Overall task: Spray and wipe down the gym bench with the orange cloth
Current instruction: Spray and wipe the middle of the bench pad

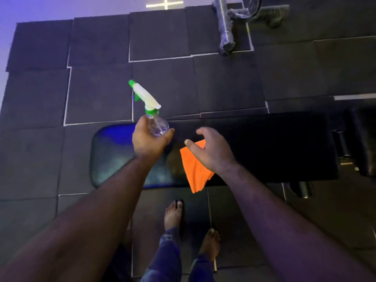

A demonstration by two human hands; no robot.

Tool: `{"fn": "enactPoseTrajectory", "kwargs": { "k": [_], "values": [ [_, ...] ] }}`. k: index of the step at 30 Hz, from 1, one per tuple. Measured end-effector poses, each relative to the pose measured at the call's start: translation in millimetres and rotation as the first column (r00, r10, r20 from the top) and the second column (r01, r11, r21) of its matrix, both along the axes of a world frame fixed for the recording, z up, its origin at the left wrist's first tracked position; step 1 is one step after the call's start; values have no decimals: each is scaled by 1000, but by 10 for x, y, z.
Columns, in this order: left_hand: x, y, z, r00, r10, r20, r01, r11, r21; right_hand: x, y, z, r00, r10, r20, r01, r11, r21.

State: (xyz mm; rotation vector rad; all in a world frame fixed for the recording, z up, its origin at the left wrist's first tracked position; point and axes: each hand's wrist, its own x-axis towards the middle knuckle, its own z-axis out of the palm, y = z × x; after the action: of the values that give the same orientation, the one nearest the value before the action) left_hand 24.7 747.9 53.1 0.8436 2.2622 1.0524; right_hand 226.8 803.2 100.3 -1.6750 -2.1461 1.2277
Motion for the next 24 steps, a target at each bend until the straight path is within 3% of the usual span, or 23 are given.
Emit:
{"fn": "enactPoseTrajectory", "kwargs": {
  "k": [6,9,15,18,20,22,24],
  "values": [
    [-180,-122,-229,999,27,39,-25,998,-50,35,-378,-481,975,143,172,-152,988,40],
    [-189,-170,-273,996,51,79,-46,996,-70,16,-512,-679,919,227,323,-268,959,89],
    [-109,-364,-202,993,4,116,5,997,-77,15,-605,-882,872,198,448,-270,958,101],
    [45,-557,-171,996,85,18,-82,987,-135,111,-651,-917,873,182,453,-261,958,117],
    [236,-731,-170,981,140,-134,-151,986,-75,197,-678,-947,843,210,495,-308,943,126],
    [441,-859,-151,969,63,-239,-61,998,16,274,-676,-965,805,238,543,-354,928,118],
    [610,-874,-174,943,-185,-277,207,977,53,340,-654,-963,785,247,569,-369,923,108]
  ]
}}
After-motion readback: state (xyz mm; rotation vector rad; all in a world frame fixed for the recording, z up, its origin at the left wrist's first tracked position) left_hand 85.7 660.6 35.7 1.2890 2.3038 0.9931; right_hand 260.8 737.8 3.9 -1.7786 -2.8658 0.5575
